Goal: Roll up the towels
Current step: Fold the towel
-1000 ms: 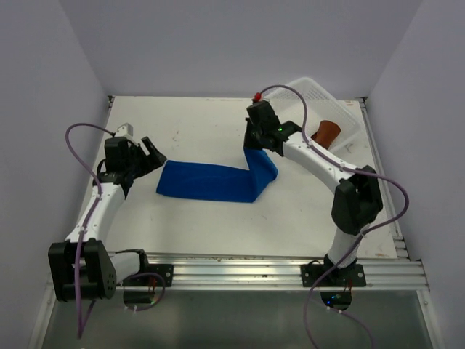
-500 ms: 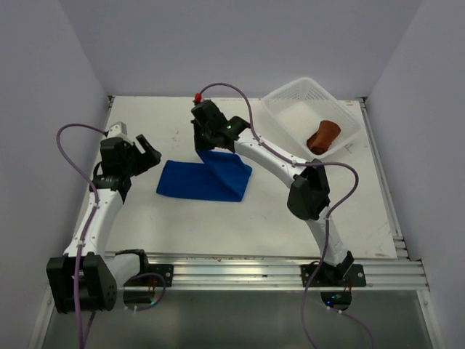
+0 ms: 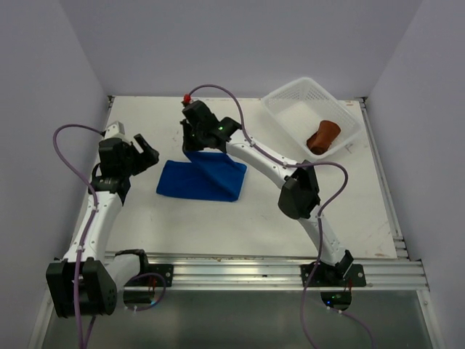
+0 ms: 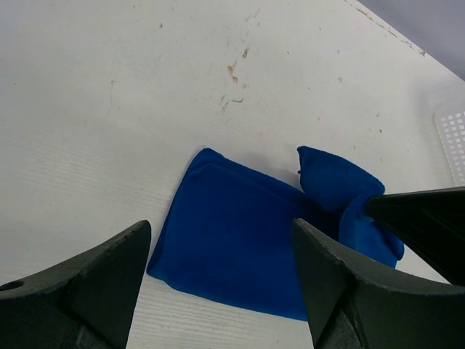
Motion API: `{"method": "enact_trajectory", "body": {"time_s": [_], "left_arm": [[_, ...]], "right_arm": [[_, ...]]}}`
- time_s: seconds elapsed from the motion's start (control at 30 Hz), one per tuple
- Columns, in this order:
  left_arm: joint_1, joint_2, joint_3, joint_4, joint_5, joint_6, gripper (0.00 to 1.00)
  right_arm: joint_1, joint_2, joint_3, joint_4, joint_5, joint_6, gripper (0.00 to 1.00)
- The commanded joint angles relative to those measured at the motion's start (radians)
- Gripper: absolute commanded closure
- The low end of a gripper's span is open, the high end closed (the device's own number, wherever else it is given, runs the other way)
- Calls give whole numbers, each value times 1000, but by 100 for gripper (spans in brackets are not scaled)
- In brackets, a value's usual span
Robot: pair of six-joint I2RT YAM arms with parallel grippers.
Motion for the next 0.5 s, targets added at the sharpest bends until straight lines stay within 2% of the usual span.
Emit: {"method": "enact_trajectory", "body": {"time_s": [0.0, 0.47], "left_arm": [[-5, -26, 4, 15, -20, 0, 18], [-5, -35, -2, 18, -13, -7, 18]], "right_arm": [[12, 37, 76, 27, -45, 16, 100], [75, 106, 103, 171, -119, 33, 100]]}}
